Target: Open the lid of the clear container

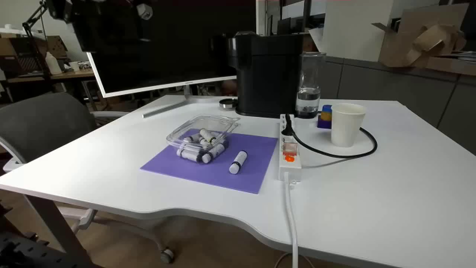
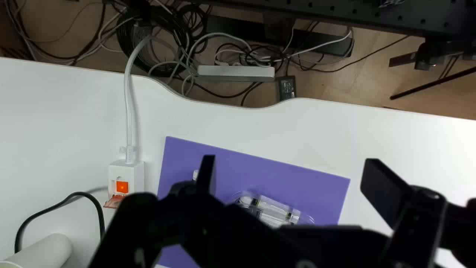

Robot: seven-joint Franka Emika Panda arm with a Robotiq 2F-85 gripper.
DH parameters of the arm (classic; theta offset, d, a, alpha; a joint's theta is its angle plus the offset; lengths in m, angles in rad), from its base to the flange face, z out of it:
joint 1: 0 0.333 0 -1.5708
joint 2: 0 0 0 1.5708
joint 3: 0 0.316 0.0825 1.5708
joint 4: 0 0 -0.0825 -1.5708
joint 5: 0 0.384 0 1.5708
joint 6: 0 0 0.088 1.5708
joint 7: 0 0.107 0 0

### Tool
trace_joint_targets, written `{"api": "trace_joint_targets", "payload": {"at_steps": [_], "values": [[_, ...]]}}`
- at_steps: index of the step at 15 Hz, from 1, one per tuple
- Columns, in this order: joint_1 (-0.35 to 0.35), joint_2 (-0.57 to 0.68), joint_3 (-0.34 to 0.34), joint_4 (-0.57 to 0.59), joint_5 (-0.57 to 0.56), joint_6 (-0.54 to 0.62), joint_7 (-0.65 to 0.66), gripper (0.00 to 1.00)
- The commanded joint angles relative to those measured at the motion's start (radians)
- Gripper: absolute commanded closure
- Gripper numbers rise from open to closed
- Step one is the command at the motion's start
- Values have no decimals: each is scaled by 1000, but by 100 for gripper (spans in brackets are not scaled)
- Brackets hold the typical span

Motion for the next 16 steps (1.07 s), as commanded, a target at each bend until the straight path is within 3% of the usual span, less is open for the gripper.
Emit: {"api": "trace_joint_targets", "payload": {"at_steps": [1,12,16], "values": [[16,1,-15,1,-9,-2,8,0],[16,1,-15,1,-9,-2,8,0],[-36,78,-47,26,-49,154,17,0]]}}
